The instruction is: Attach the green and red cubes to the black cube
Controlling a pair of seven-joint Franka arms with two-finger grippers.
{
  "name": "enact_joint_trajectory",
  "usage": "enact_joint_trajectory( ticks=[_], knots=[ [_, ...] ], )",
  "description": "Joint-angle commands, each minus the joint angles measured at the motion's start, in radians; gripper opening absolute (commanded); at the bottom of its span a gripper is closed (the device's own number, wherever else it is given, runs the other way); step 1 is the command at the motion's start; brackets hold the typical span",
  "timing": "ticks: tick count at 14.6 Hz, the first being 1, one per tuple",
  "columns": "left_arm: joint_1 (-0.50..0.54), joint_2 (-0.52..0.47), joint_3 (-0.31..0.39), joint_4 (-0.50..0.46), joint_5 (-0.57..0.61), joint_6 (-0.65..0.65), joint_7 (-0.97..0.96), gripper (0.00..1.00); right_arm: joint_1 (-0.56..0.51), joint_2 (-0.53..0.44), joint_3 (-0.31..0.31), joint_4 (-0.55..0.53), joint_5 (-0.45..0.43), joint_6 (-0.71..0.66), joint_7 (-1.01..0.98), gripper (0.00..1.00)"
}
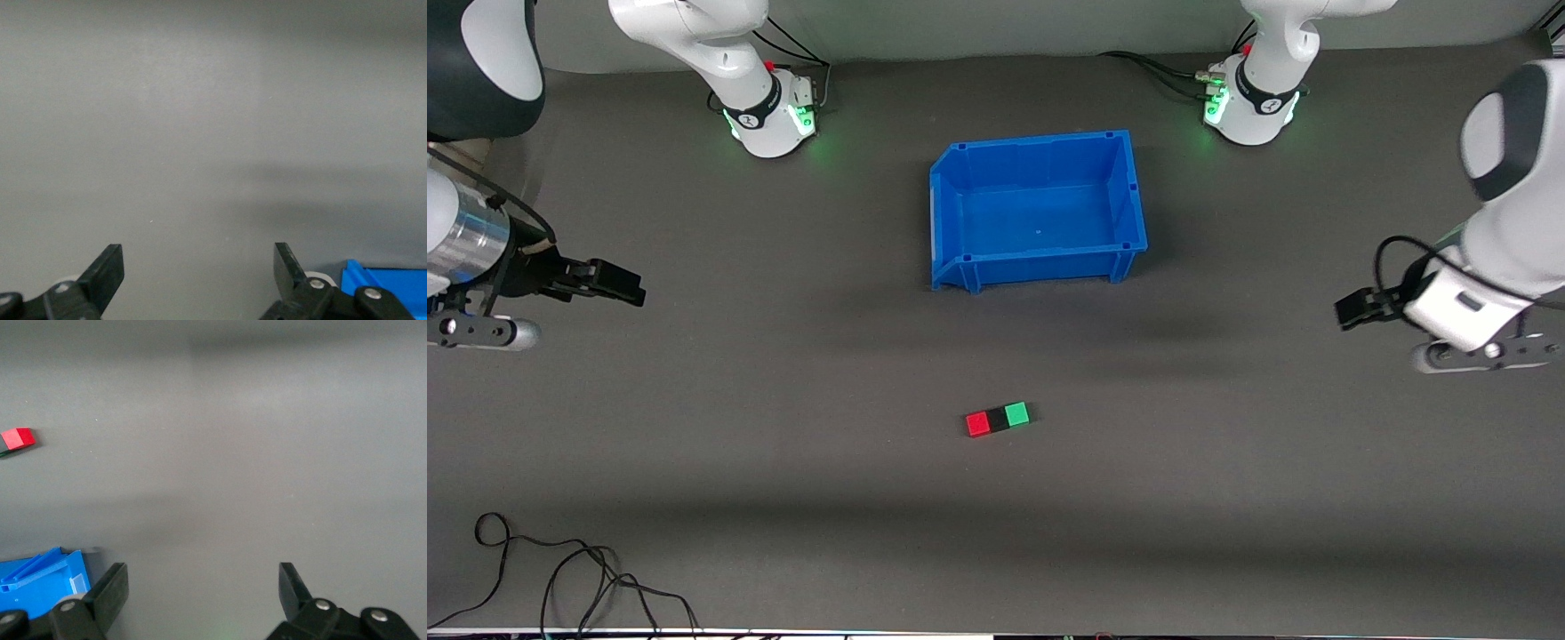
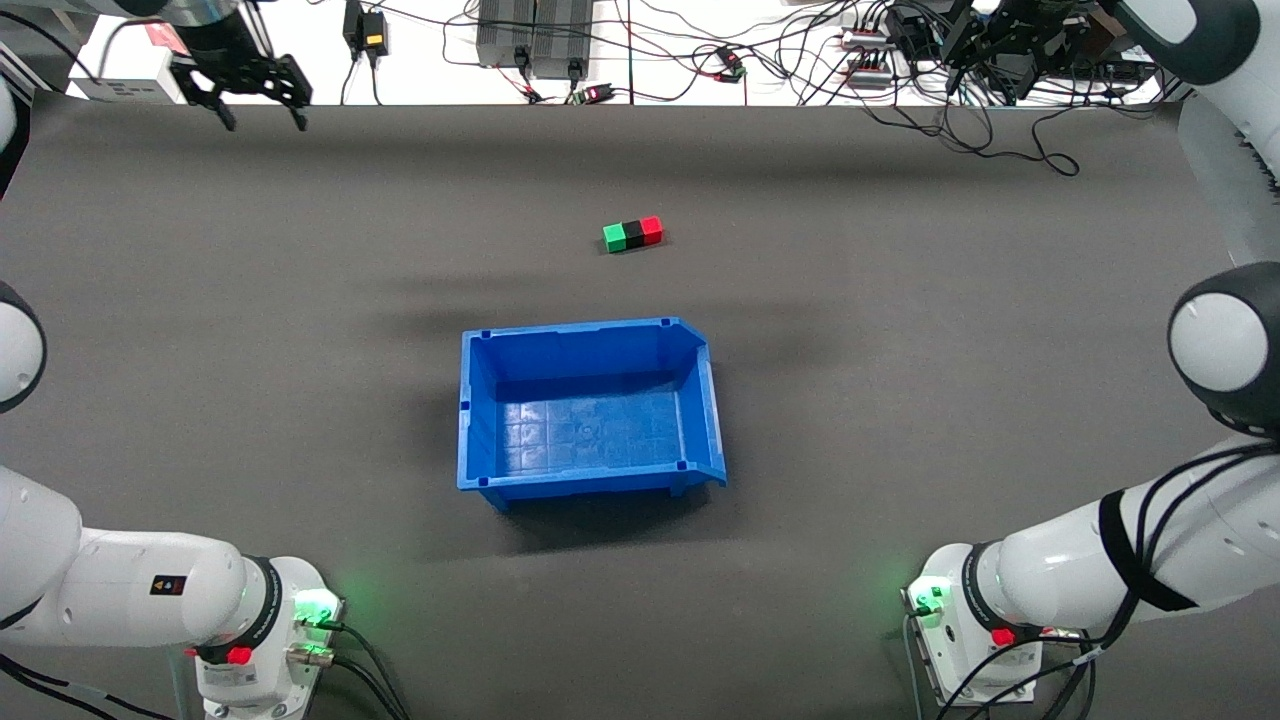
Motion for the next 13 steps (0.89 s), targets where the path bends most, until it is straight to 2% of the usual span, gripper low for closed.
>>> enact_joint_trajectory(
  ticks=[1, 5, 7, 9, 11, 13],
  knots=[
    [0.028, -0.061, -0.006, -0.032, -0.011, -0.04, 0.03, 1.0, 0.029, -0.092, -0.012, -0.143, -0.02, 0.081, -0.026, 1.0],
    [0.033, -0.067, -0.006, -0.029, -0.017, -0.052, 0.03, 1.0, 0.033, -0.103, -0.012, -0.159, -0.023, 0.095, -0.026, 1.0],
    [0.033, -0.064, -0.008, -0.015, -0.027, -0.052, 0.02, 1.0, 0.024, -0.152, -0.003, -0.23, -0.031, 0.138, -0.026, 1.0],
    [0.036, -0.049, -0.005, 0.042, -0.066, -0.104, 0.018, 1.0, 0.013, -0.2, 0.0, -0.303, -0.037, 0.181, -0.028, 1.0],
    [0.069, -0.007, -0.006, 0.111, -0.074, -0.155, 0.017, 1.0, -0.002, -0.194, 0.002, -0.279, -0.034, 0.177, -0.031, 1.0],
    [0.085, 0.005, -0.005, 0.129, -0.074, -0.167, 0.018, 1.0, -0.007, -0.192, 0.002, -0.271, -0.034, 0.177, -0.033, 1.0]
  ],
)
